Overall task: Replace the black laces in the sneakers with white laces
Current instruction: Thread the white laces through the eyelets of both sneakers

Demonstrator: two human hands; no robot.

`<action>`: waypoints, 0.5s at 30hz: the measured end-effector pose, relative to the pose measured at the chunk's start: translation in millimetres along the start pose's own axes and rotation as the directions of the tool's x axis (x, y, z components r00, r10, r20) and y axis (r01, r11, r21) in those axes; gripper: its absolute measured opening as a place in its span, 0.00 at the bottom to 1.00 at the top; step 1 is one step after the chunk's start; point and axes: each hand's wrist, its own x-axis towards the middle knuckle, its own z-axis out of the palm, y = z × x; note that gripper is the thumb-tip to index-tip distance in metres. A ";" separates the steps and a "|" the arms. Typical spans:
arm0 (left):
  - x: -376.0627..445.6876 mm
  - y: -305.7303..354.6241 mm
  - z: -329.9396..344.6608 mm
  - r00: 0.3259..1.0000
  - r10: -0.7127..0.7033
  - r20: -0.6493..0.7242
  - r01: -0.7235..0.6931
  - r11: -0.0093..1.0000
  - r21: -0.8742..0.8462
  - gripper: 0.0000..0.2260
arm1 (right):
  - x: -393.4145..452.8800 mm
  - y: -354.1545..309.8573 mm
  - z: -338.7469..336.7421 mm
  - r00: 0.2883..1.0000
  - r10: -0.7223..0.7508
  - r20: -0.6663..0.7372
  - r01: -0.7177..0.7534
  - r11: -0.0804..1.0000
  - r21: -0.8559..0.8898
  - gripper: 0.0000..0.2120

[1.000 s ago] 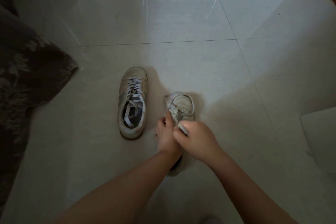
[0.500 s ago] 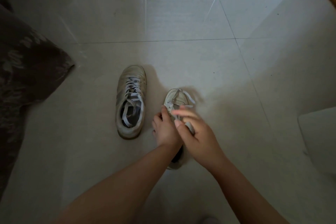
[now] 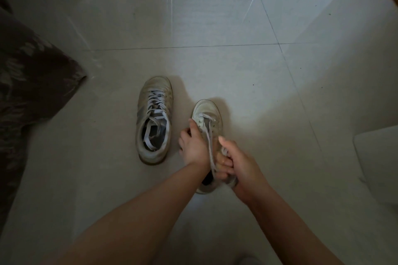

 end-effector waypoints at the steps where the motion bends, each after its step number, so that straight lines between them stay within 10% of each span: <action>1: -1.7 1.0 -1.1 1.000 -0.008 0.012 0.007 1.000 0.005 0.30 | 6.2 0.8 -8.0 0.997 -0.035 -0.069 0.022 0.982 -0.189 0.17; 4: -6.4 -3.5 -4.9 0.998 0.033 0.048 -0.036 0.998 0.060 0.42 | 13.5 0.4 -27.2 0.997 -0.057 -0.058 0.014 0.821 -0.570 0.18; 9: -6.3 0.3 -3.6 0.994 0.079 0.076 -0.080 0.997 0.005 0.34 | 9.2 -15.1 -12.3 0.979 -0.151 0.135 0.176 0.311 -0.934 0.18; 15: -8.1 6.4 -10.6 0.992 0.075 0.097 -0.068 0.995 -0.074 0.24 | -4.8 -14.0 2.9 0.922 -0.261 0.287 0.359 0.295 -0.886 0.18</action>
